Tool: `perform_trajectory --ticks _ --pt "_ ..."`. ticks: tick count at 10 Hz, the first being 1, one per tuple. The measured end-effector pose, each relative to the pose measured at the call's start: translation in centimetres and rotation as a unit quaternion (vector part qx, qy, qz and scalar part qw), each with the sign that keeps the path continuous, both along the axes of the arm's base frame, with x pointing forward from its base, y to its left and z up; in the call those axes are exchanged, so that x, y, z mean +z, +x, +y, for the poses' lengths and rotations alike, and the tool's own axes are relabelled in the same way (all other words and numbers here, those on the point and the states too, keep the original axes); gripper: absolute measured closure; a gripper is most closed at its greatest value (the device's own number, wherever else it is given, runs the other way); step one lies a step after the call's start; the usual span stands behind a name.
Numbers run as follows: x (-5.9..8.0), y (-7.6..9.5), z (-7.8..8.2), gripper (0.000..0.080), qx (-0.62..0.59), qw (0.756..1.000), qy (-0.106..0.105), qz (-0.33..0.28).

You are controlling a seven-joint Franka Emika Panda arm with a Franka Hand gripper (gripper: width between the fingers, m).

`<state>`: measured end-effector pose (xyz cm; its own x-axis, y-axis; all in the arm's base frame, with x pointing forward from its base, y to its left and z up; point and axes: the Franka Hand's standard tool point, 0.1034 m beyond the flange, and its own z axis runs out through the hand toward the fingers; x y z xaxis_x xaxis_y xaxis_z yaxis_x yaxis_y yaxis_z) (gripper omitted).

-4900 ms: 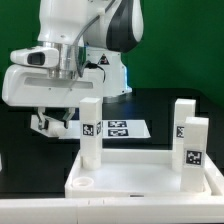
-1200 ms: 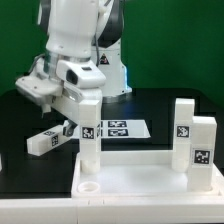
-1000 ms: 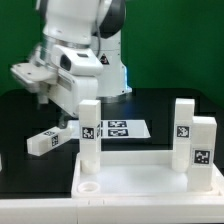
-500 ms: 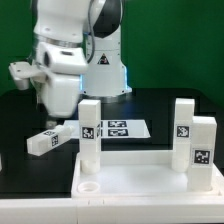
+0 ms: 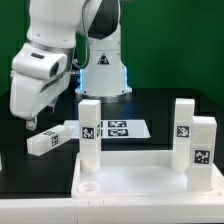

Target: Assemble desk

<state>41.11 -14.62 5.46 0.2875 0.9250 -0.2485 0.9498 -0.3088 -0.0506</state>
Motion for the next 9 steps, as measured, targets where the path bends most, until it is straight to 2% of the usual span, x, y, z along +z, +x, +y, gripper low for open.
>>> perform_trajectory --ticks 2,3,4,5,7,9 --pt "0.0 0.1 0.1 0.015 -0.093 0.995 -0.004 -0.02" --pt "0.1 0.1 -0.3 0.015 -0.165 0.986 -0.006 -0.035" --pt "0.3 0.1 -0.4 0.015 -0.255 0.966 -0.014 -0.041" --pt "0.3 0.1 -0.5 0.015 -0.363 0.931 -0.024 -0.038" --pt "0.3 1.2 -0.8 0.015 -0.404 0.913 -0.033 -0.041" --pt "0.1 1.1 -0.3 0.015 -0.47 0.88 -0.039 -0.051"
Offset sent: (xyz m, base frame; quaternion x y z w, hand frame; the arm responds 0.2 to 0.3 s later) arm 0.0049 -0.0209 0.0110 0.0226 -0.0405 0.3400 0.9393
